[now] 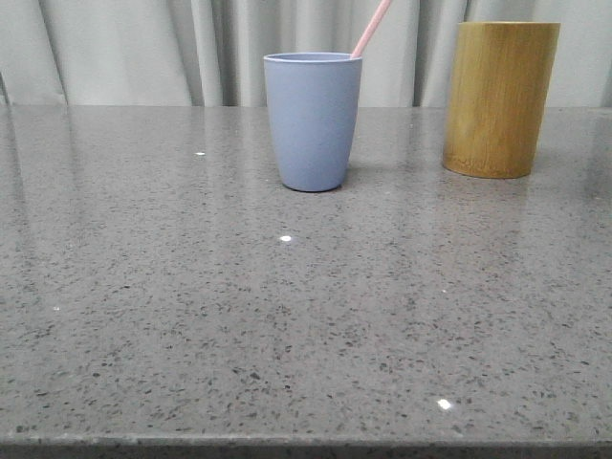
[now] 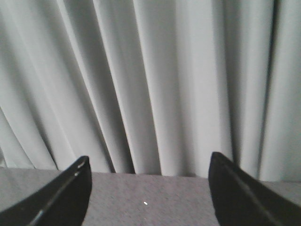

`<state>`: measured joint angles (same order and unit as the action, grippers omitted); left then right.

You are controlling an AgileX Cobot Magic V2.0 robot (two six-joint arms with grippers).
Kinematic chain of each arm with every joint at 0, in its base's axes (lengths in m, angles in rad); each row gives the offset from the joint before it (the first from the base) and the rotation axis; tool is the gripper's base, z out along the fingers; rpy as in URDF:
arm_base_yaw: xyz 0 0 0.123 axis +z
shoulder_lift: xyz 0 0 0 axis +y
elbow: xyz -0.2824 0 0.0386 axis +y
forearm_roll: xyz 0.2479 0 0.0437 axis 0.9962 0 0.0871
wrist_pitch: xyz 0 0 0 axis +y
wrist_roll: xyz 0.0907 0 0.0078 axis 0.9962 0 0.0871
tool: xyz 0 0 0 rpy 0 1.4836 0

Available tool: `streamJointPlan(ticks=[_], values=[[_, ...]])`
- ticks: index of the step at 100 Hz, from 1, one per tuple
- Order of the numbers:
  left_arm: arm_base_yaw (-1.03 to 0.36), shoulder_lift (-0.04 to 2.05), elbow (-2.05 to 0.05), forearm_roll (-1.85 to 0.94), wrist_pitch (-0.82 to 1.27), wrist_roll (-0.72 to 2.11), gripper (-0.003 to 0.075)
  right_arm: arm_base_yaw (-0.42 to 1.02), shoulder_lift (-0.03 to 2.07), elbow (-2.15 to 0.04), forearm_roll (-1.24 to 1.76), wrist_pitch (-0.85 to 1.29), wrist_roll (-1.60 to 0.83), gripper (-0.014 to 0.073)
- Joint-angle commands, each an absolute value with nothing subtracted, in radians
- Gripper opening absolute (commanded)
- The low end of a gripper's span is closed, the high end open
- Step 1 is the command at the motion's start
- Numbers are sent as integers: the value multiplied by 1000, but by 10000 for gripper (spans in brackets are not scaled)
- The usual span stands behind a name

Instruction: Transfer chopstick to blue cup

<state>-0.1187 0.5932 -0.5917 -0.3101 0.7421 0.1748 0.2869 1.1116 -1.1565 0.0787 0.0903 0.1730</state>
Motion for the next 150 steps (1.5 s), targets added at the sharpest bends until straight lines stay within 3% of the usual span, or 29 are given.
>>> streamJointPlan(ticks=[1, 29, 79, 150], values=[[-117, 594, -620, -329, 677, 173, 600, 258, 1037, -1184, 8, 169, 140, 528], [-117, 594, -620, -329, 677, 173, 600, 257, 818, -1005, -104, 374, 141, 450], [-117, 594, -620, -329, 677, 173, 600, 257, 394, -624, -104, 562, 209, 448], [-117, 594, -620, -329, 677, 173, 600, 257, 350, -609, -102, 612, 210, 447]])
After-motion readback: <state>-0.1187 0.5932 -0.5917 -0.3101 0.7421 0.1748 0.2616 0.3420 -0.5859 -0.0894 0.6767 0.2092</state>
